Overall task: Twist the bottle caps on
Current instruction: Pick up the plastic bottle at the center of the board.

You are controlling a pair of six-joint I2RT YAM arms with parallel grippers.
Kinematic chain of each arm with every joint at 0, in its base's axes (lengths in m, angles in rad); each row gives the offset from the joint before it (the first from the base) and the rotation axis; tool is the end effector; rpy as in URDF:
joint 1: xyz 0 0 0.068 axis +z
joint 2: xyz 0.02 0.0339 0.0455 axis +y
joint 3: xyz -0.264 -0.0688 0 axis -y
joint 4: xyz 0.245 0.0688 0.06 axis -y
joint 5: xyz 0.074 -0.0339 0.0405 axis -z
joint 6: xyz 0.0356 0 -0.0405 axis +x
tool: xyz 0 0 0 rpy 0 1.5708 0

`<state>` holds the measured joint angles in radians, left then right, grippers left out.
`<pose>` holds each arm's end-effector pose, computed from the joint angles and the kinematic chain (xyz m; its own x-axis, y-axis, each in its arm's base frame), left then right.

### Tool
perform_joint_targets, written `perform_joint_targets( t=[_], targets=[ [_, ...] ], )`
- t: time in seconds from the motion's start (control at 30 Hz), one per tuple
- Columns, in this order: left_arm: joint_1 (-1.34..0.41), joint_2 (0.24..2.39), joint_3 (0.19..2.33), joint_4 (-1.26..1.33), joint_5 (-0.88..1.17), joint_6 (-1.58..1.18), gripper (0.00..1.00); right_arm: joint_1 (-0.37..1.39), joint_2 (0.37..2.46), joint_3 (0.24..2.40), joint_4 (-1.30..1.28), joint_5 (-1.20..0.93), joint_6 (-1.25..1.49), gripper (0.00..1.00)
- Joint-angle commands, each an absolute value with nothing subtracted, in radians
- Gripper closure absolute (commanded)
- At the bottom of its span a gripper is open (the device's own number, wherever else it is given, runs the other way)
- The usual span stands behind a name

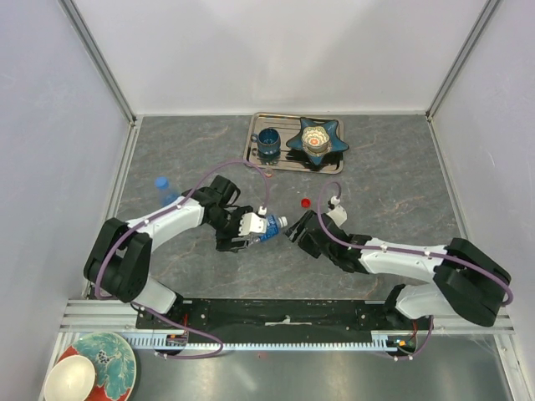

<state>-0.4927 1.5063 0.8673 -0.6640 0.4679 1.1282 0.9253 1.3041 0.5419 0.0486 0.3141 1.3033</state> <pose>0.2245 -0.1387 0.1770 0.1126 0.8549 -0.5064 0.9936 -0.0996 0.0528 0.1596 0.1936 0.1718 -0.7013 0.5936 -0.3949 0.2161 0.7048 0.6757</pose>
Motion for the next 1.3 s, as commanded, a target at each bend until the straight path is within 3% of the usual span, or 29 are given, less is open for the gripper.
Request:
perform_joint_targets(
  t=[0.0,0.17,0.47,0.57,0.7,1.07,1.27],
  targets=[
    [-0.535,1.451,0.830,-0.643,0.445,1.049,0.23,0.923,1.348,0.515,0.224,0.262,1.517,0.30],
    [-0.575,1.413,0.784,-0.629,0.434,1.023,0.43,0.916,1.410,0.563,0.261,0.262,1.563,0.31],
    [-0.595,1.385,0.747,-0.595,0.385,0.963,0.44,0.914,1.485,0.632,0.232,0.209,1.575,0.35],
    [-0.618,1.422,0.761,-0.568,0.300,0.855,0.51,0.919,1.465,0.647,0.158,0.215,1.577,0.34],
    [-0.627,1.454,0.814,-0.588,0.281,0.677,0.51,0.925,1.431,0.650,0.094,0.255,1.595,0.30],
    [-0.689,1.312,0.788,-0.552,0.233,0.485,0.55,0.936,1.437,0.656,0.068,0.262,1.612,0.30],
    [-0.739,1.272,0.782,-0.571,0.250,0.453,0.55,0.934,1.463,0.681,0.071,0.268,1.605,0.44]
  ],
)
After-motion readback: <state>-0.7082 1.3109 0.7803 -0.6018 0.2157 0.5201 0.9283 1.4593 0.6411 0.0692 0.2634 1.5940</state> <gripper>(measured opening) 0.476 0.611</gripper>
